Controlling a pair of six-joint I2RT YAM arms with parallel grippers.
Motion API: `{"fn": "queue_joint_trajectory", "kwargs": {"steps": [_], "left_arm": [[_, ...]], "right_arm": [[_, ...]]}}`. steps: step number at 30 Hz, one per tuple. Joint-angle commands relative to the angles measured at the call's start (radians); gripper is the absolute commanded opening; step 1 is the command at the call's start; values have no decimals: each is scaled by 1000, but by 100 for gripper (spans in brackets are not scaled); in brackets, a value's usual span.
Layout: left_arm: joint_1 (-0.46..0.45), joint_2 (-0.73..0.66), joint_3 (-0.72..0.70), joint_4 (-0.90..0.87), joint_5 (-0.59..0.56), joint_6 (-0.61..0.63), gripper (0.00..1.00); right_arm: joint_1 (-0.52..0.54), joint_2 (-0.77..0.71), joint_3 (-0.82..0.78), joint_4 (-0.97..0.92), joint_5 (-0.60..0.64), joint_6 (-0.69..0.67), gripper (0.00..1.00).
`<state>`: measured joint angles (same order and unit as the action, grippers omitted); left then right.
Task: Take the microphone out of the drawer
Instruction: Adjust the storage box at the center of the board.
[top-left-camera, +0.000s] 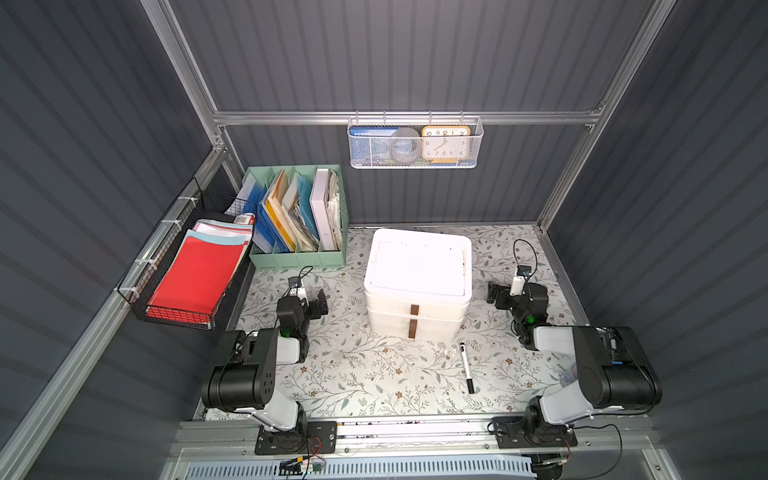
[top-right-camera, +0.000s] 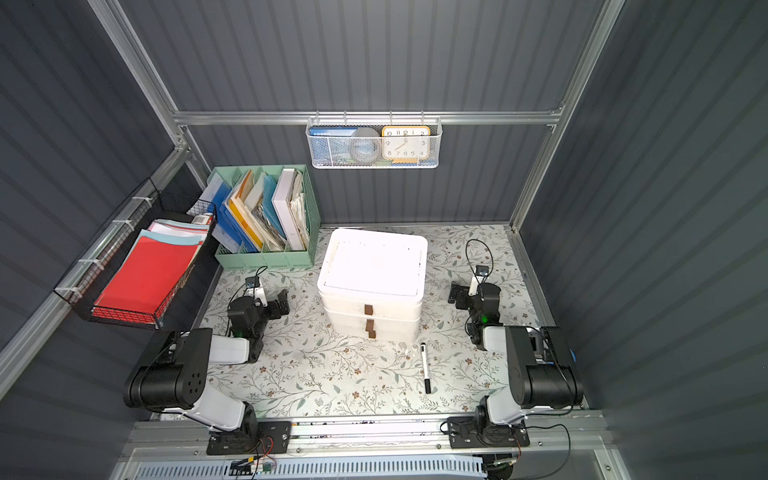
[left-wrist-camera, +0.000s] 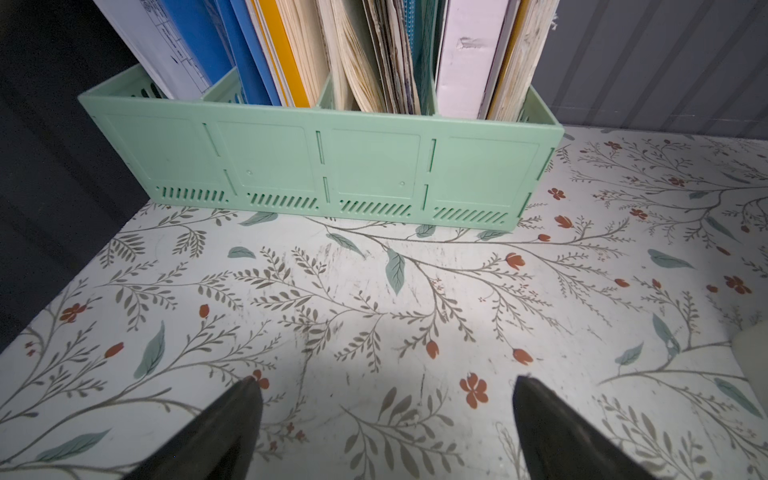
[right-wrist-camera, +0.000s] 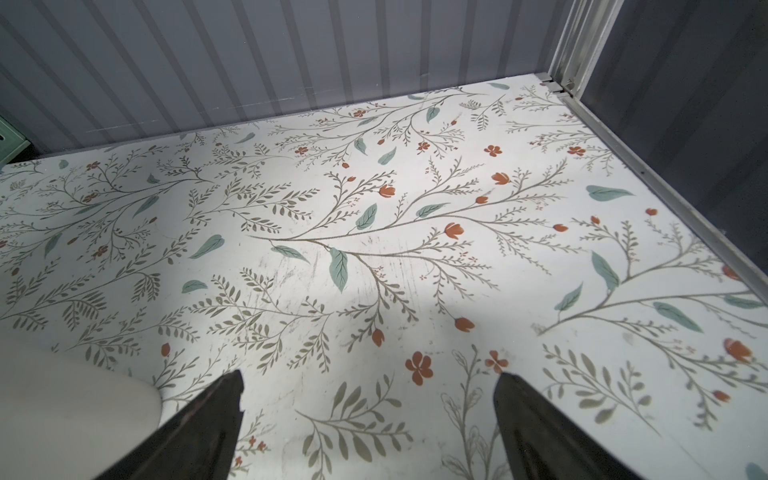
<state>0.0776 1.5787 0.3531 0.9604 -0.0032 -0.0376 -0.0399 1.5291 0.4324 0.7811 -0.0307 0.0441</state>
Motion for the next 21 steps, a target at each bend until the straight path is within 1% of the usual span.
{"fn": "queue_joint_trajectory", "kwargs": {"steps": [1,5,7,8,9,10,11,12,14,15,16,17,19,21], "left_arm": [[4,-22,-7,-11,8,-10,99],[4,-21,-3,-18,12,-12,100],[4,-22,-5,-14,14,-12,100],[4,-22,-5,-15,13,-11,100],[4,-22,-5,-14,10,-11,99],[4,-24,-8,-9,7,-10,99],[4,-28,2,-13,-15,-19,99],[4,-57,46,-124,-57,-43,99],[4,-89,210,-451,-124,-92,99],[4,-88,287,-569,-116,-93,100],[4,-96,318,-623,-91,-66,99],[-1,-116,324,-622,-74,-62,100],[-2,-167,348,-633,-66,-132,99],[-2,-201,419,-729,-66,-199,99]], "right_arm": [[-6,-12,-5,-9,-2,5,99],[-6,-18,-10,-2,0,7,99],[-6,-35,8,4,42,23,99],[-6,-63,31,-56,63,29,99],[-6,-102,77,-179,77,36,99],[-5,-140,137,-339,96,60,99],[-7,-165,197,-480,103,82,99],[-8,-184,264,-601,102,101,99],[-7,-207,375,-792,108,153,99],[-8,-215,421,-856,115,184,99],[-8,-224,457,-903,121,212,99],[-9,-228,484,-939,121,235,99],[-14,-243,544,-1005,89,269,99],[-14,-265,600,-1066,33,296,99]]}}
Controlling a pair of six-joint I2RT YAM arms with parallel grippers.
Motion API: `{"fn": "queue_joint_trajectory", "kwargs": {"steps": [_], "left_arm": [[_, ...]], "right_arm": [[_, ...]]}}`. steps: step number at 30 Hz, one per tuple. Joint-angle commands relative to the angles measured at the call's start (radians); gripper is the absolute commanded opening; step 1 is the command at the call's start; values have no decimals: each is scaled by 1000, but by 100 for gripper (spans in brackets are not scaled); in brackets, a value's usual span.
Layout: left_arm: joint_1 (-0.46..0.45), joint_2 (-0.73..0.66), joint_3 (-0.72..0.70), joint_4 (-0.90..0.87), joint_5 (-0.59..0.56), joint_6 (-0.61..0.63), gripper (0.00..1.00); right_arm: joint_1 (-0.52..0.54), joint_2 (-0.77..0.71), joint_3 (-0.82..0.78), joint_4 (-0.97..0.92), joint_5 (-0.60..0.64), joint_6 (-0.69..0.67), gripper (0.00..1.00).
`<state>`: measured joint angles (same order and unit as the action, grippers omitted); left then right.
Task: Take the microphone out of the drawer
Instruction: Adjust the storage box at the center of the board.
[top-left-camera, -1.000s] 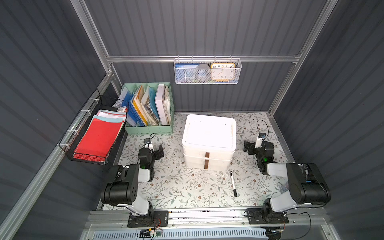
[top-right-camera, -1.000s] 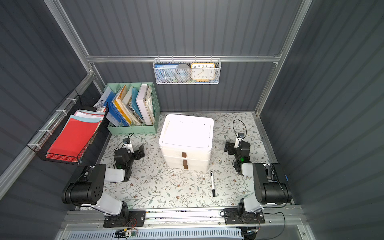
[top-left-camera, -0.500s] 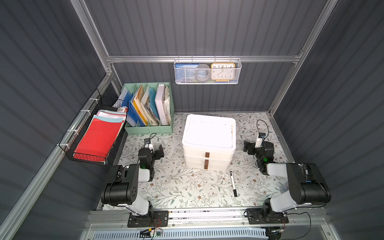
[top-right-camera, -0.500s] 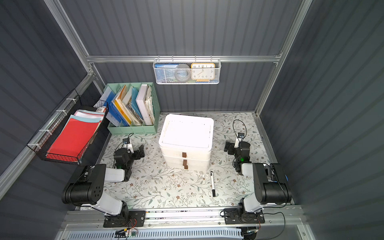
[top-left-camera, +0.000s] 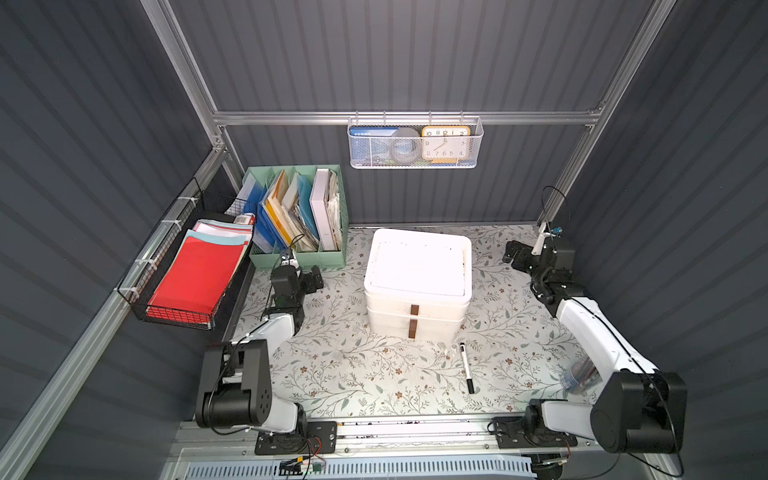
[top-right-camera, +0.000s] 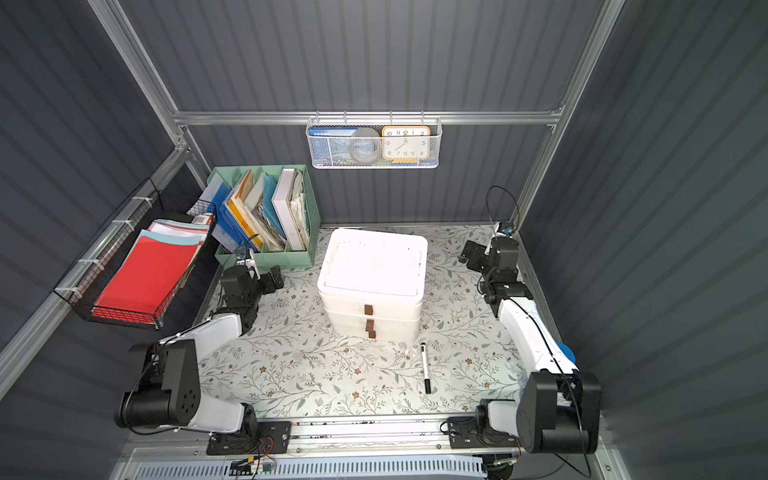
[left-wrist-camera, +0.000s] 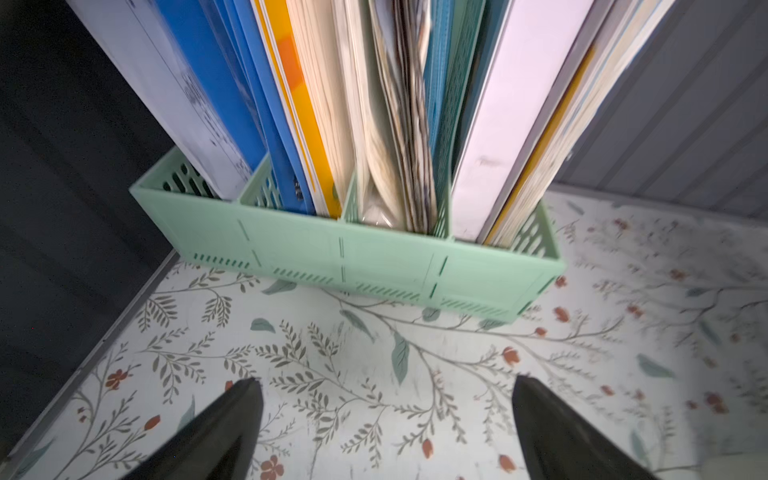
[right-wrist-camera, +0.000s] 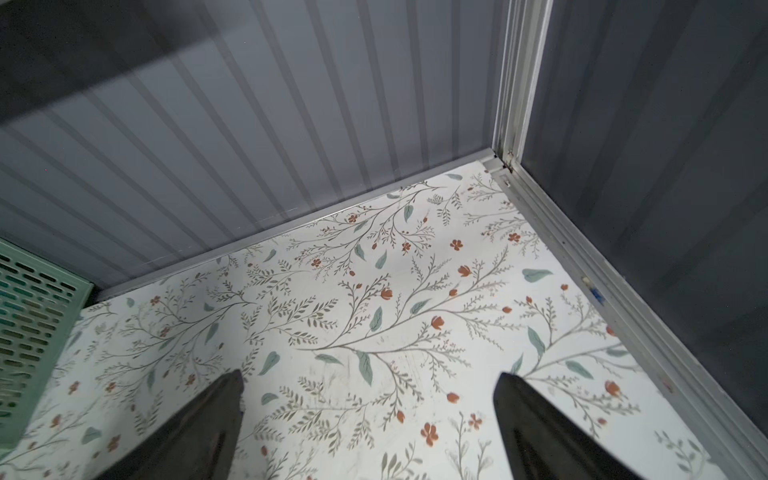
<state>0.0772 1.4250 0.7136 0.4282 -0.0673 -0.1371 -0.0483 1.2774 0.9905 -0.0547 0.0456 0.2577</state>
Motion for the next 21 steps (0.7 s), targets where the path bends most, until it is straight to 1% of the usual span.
{"fn": "queue_joint_trajectory", "kwargs": {"steps": [1,3,5,7,8,12,15,17,21], "left_arm": [[-3,-52,115,-272,11,-129,99],[-5,-37,239,-427,41,-201,99],[-8,-4,366,-566,79,-263,99],[-19,28,459,-644,125,-295,99],[-29,35,484,-658,134,-314,99],[-88,45,548,-651,143,-372,99],[-121,71,650,-666,161,-381,99],[-125,94,700,-676,196,-396,99],[-127,138,787,-693,283,-426,99]], "right_arm": [[-5,-24,74,-261,-91,88,99],[2,-30,157,-361,-151,107,94],[24,-24,250,-500,-154,121,89],[69,-13,344,-617,-117,117,86],[90,-3,384,-665,-101,110,86],[239,77,572,-860,-29,86,85],[313,141,675,-954,-42,119,81],[352,161,700,-968,-40,142,79],[436,198,716,-993,18,138,76]]}}
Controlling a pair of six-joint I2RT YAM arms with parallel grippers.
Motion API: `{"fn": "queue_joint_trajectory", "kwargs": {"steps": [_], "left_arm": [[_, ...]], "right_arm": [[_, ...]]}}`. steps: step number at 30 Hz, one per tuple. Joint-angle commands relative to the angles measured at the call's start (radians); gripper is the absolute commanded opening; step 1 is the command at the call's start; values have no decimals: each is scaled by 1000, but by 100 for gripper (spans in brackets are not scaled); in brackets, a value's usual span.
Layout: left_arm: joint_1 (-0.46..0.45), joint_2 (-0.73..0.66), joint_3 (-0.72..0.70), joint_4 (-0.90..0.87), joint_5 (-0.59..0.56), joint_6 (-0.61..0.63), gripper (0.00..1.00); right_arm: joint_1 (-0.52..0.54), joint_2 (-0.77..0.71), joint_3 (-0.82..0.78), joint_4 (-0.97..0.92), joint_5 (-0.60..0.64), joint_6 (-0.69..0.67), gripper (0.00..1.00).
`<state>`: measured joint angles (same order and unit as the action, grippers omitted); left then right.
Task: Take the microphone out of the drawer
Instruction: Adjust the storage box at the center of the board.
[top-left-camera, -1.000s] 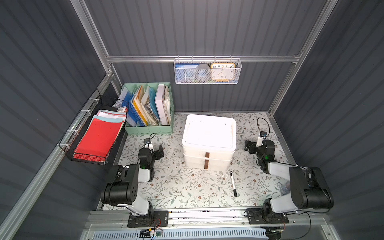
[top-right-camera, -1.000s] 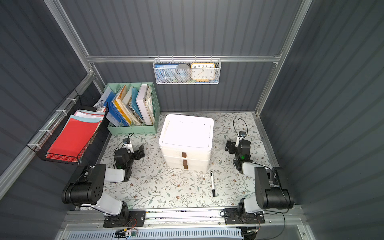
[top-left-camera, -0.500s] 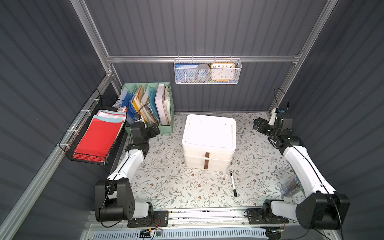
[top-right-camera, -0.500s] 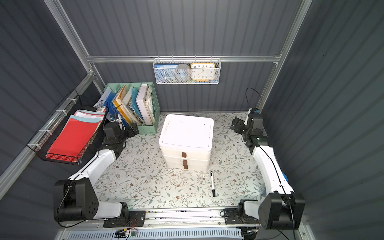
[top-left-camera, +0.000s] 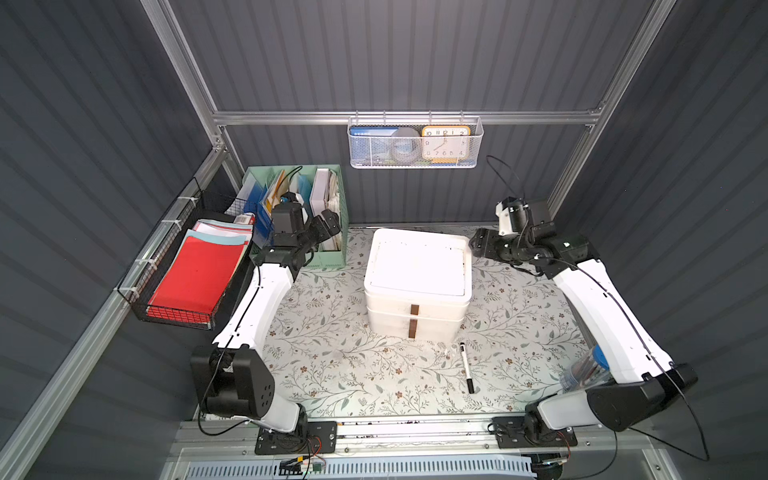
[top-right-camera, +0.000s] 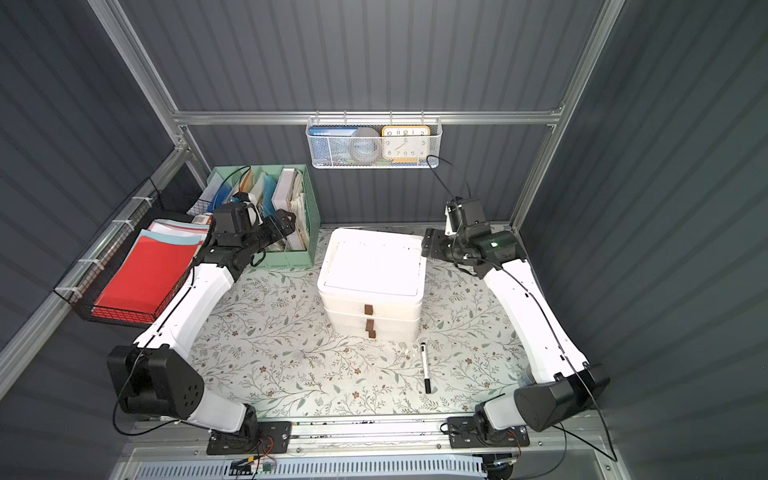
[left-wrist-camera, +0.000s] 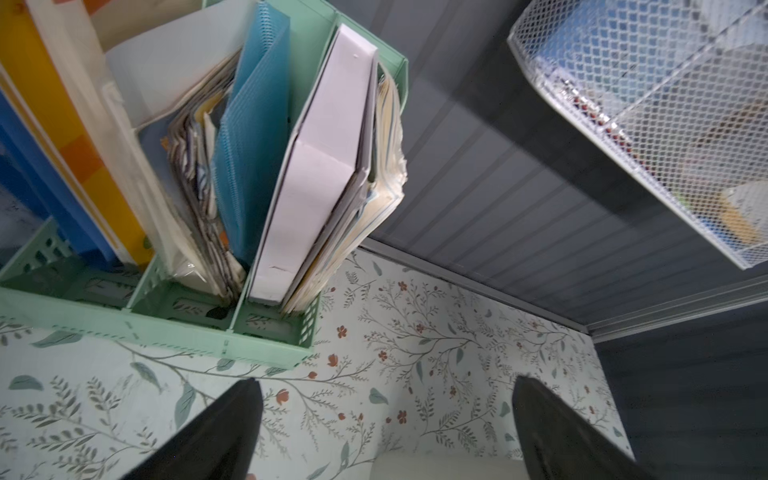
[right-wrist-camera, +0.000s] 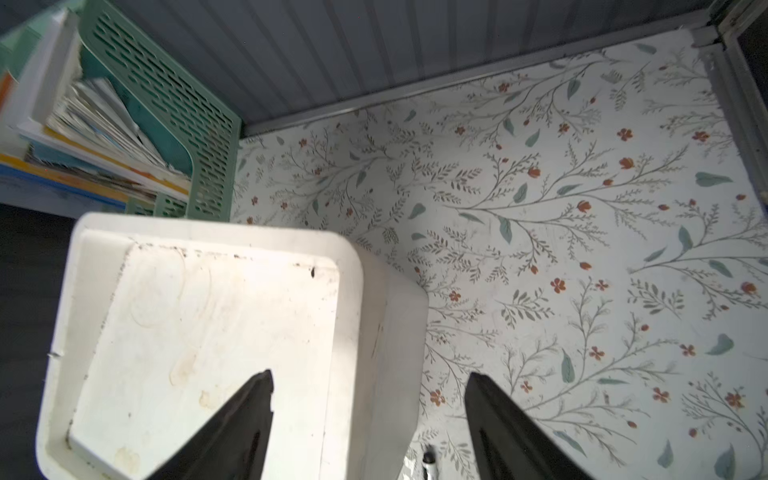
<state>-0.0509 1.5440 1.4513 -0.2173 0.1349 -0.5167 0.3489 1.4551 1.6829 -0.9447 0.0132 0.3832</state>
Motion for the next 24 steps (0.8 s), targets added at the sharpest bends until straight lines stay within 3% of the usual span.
{"fn": "queue_joint_trajectory", "kwargs": {"steps": [1,11,16,24], "left_arm": [[2,30,69,-55,101,-55,99],[-4,39,149,-134,151,-55,99],[-4,25,167,-196,155,-23,99],[-4,52,272,-309,227,28,99]], "right_arm": [[53,32,25,-114,50,11,75],[101,102,15,-99,79,-15,54],[108,153,36,-89,63,-34,32],[111,232,139,-80,35,-141,18]]}}
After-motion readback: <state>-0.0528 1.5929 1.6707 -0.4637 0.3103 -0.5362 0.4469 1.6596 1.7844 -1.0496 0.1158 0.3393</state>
